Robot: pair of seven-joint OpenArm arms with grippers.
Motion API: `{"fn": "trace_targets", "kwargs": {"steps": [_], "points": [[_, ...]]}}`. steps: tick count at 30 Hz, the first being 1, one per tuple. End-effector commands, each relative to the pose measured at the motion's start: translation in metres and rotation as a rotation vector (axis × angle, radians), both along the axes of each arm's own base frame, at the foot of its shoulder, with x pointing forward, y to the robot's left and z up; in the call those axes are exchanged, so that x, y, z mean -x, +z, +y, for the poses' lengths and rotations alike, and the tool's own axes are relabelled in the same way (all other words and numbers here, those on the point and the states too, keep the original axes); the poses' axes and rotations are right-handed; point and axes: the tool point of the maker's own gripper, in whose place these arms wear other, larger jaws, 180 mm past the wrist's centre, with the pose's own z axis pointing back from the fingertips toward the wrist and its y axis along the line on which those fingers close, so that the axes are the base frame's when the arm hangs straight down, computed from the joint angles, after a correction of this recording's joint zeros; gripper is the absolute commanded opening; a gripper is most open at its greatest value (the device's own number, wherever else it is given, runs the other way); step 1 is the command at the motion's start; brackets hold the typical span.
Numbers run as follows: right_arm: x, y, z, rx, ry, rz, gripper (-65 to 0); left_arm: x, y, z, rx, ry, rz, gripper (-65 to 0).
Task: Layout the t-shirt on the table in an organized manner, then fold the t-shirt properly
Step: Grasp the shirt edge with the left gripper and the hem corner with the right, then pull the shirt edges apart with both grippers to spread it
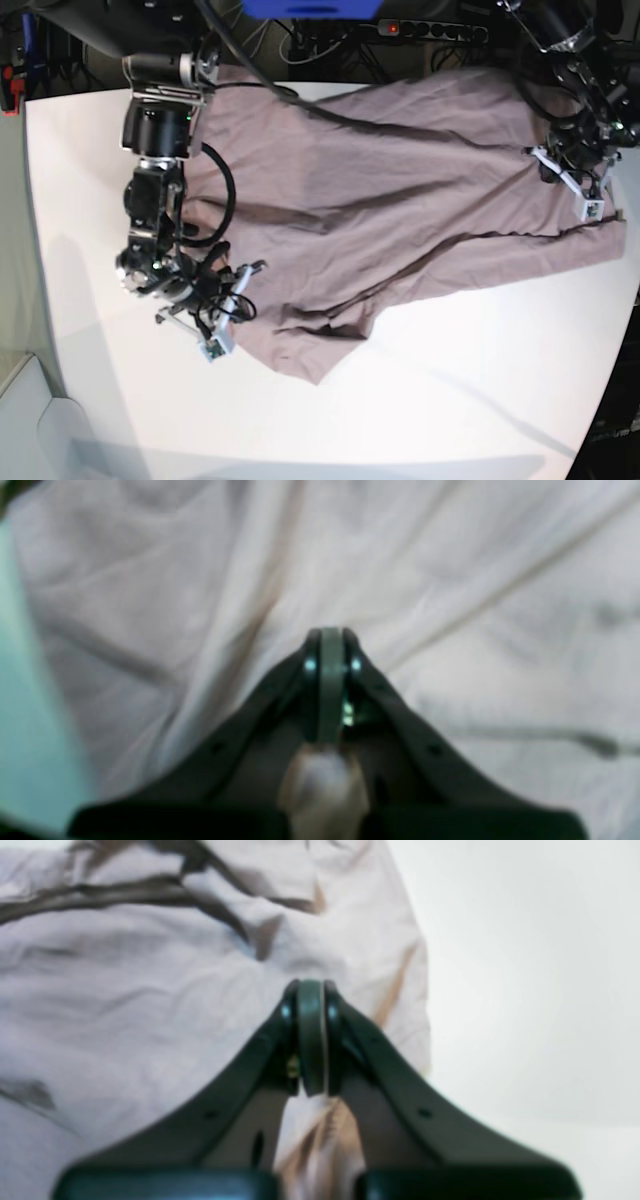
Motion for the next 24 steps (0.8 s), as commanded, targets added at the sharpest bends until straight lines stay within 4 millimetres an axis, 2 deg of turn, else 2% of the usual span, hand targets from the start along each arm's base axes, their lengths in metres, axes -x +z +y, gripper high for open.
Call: {"fn": "trace_targets", "kwargs": {"steps": [1,5,8,11,17,22,24], "points": [[-0.011,0.016,-0.004,-0.005,-0.006,-0.049,-65.0,0.0,0.0,0.011,-0.008,0.013,-0.001,-64.8],[-0.01,0.014,-0.004,-0.006,-0.006,-0.045,-65.0,0.011,-0.019,0.024,0.022,0.038,0.044,-64.8],[-0.008,0.004,-0.002,-0.013,-0.002,-0.016,-65.0,0.011,-0.016,0.034,0.008,0.041,0.043,-64.8],[-0.009,-0.003,0.004,-0.043,0.005,-0.007,-65.0,0.01,-0.015,0.036,0.004,0.04,0.046,-64.8],[-0.003,-0.036,0.001,-0.108,0.001,0.033,-65.0,0.004,-0.001,0.038,-0.033,0.026,0.014,-64.8],[-0.003,-0.038,-0.023,-0.08,-0.02,0.025,-65.0,0.0,0.005,0.04,-0.044,0.023,0.0,-64.8],[-0.002,-0.037,-0.044,-0.039,-0.035,0.017,-65.0,-0.002,0.01,0.04,-0.053,0.019,-0.013,-64.8]]}}
